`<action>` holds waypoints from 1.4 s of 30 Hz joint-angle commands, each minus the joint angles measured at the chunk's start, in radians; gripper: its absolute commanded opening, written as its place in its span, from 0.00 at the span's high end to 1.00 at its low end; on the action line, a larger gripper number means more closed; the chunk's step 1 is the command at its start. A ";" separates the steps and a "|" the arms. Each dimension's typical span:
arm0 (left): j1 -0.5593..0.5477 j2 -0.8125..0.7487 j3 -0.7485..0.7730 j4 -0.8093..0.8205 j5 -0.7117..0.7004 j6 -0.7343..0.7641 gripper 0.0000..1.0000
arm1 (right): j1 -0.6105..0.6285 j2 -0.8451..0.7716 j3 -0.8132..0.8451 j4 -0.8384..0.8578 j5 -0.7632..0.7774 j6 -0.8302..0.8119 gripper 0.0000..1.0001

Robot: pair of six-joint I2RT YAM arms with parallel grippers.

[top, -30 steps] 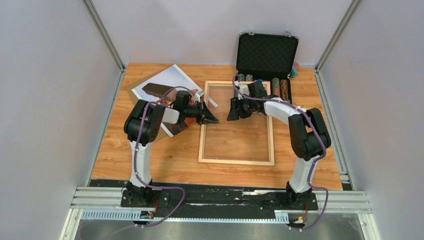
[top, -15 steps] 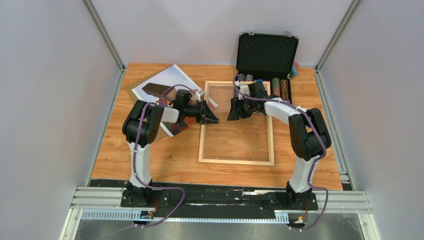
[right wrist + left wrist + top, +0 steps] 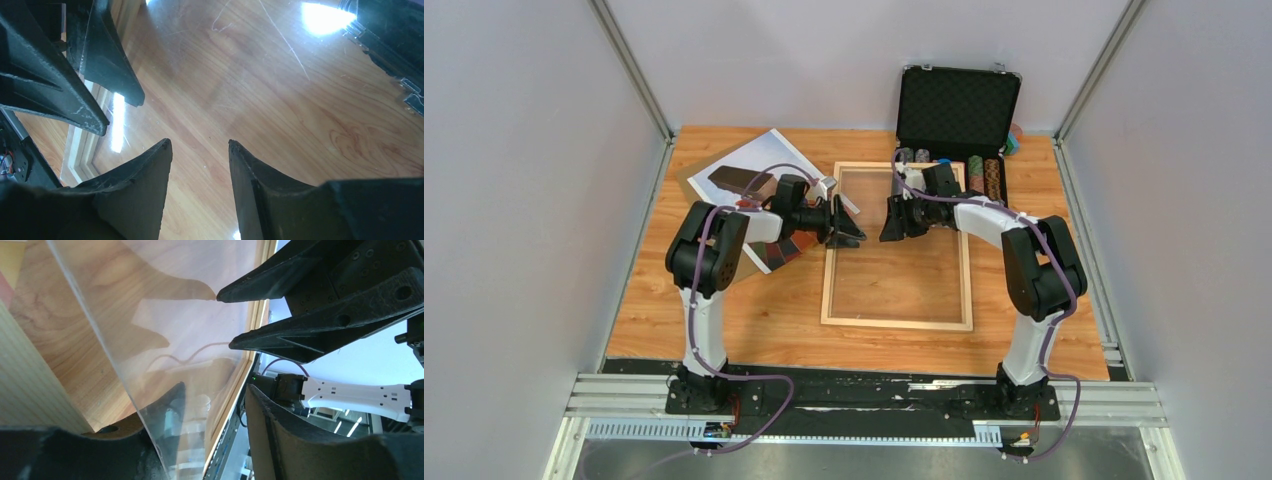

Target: Put the photo into the frame

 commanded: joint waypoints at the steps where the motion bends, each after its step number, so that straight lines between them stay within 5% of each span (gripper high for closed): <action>1: -0.002 -0.042 0.021 -0.071 -0.053 0.092 0.40 | -0.012 -0.006 -0.016 0.004 0.017 -0.006 0.51; 18: -0.002 -0.103 0.070 -0.251 -0.124 0.239 0.18 | -0.021 -0.020 -0.023 0.004 0.016 -0.005 0.51; 42: 0.000 -0.229 0.116 -0.521 -0.240 0.444 0.12 | -0.025 -0.033 -0.032 0.004 0.020 -0.006 0.51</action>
